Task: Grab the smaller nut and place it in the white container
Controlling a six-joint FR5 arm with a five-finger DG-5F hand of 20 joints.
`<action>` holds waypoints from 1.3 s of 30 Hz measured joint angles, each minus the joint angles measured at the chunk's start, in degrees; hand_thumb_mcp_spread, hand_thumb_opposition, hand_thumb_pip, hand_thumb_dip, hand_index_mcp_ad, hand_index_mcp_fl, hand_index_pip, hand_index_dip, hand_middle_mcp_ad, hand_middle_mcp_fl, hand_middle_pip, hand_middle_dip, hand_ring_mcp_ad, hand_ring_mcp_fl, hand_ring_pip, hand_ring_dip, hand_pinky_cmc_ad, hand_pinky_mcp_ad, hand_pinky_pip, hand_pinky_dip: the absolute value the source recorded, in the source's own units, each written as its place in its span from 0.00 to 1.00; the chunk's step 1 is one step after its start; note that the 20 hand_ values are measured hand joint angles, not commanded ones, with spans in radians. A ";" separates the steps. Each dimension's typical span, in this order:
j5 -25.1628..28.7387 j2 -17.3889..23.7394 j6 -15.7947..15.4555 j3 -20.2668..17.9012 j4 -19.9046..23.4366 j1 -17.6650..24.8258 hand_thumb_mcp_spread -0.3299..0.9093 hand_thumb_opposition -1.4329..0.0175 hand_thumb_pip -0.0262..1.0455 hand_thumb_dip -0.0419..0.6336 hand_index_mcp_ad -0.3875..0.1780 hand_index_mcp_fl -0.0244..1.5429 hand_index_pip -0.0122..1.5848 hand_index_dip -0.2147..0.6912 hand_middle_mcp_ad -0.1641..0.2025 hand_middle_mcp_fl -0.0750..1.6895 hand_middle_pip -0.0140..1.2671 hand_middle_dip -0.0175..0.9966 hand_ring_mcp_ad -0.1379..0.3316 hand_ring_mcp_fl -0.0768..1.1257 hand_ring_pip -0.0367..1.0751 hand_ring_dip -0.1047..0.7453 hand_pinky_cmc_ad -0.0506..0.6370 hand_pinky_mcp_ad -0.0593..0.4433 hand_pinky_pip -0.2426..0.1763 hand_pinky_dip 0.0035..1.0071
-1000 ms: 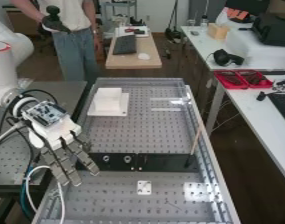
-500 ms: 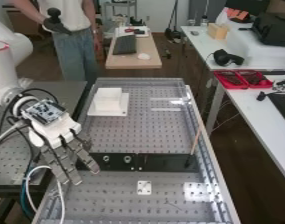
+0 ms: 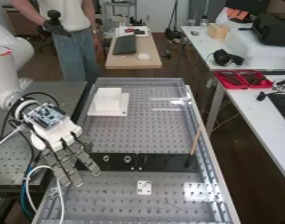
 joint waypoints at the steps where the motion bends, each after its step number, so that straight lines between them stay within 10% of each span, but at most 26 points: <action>1: -0.01 -0.05 0.00 -0.05 0.07 -0.01 0.63 0.40 0.55 0.34 0.40 0.14 0.96 0.50 0.70 0.07 0.12 0.19 0.82 0.08 0.11 0.06 0.51 0.54 0.32 0.17; 39: -3.55 -0.94 -0.14 -0.98 2.08 -2.99 0.64 0.39 0.55 0.36 0.39 0.14 0.91 0.42 0.68 0.07 0.12 0.19 0.82 0.08 0.11 0.06 0.51 0.55 0.32 0.17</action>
